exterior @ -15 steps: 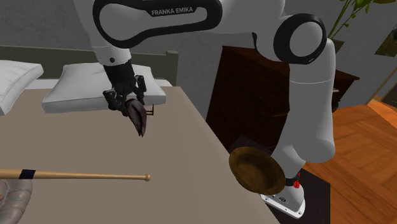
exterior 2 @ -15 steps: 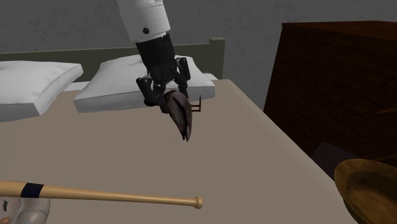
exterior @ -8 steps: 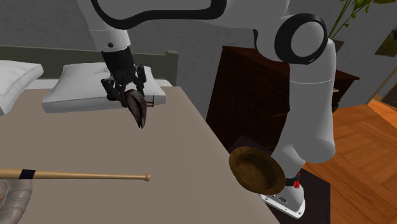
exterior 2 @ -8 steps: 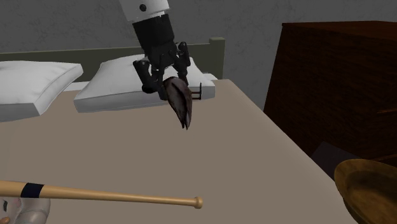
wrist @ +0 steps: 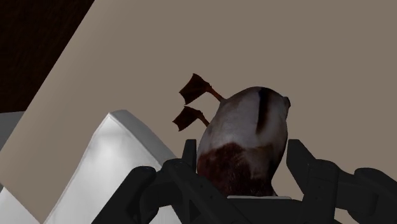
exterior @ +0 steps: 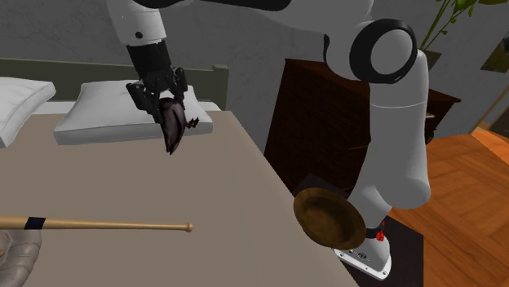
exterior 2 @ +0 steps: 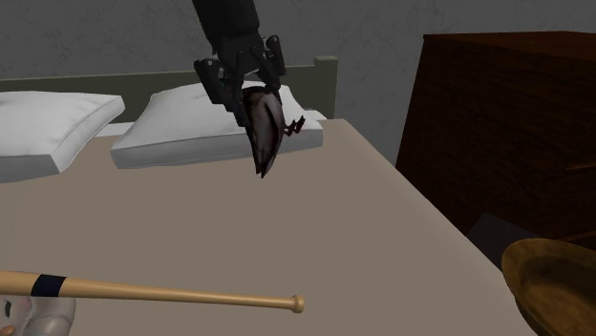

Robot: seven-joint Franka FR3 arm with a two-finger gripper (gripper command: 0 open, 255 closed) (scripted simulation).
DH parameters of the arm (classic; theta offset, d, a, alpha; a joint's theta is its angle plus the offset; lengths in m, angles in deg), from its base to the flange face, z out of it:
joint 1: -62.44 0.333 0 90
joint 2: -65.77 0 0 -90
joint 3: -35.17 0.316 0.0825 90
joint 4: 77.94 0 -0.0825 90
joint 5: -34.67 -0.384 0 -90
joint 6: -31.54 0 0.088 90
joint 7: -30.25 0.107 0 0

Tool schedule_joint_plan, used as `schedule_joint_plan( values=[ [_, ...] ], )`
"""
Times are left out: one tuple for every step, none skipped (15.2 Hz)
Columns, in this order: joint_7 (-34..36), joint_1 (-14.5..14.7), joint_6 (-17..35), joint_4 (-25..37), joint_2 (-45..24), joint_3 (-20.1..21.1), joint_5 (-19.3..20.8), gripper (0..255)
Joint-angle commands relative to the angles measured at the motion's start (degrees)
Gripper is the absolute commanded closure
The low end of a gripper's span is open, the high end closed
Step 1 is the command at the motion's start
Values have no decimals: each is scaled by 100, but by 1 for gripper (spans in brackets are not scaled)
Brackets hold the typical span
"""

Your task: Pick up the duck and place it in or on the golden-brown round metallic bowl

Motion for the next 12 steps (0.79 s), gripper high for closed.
schedule_joint_plan(
  values=[
    [9, -67, 95, -392, 305, 28, -90, 255],
    [13, -136, 226, -811, 605, 54, -182, 255],
    [10, -192, 340, -1196, 890, 75, -273, 255],
    [2, -239, 438, -1554, 1166, 90, -363, 255],
    [-9, -278, 523, -1889, 1433, 102, -453, 255],
    [-25, -309, 597, -2206, 1693, 111, -542, 255],
    [-42, -332, 659, -2506, 1949, 116, -630, 255],
    [-62, -347, 712, -2791, 2199, 118, -717, 255],
    [-84, -356, 754, -3062, 2446, 117, -804, 255],
    [-105, -358, 787, -3322, 2690, 114, -888, 255],
    [-128, -355, 812, -3570, 2931, 109, -972, 255],
    [-149, -346, 827, -3808, 3169, 101, -1054, 255]
  ],
)
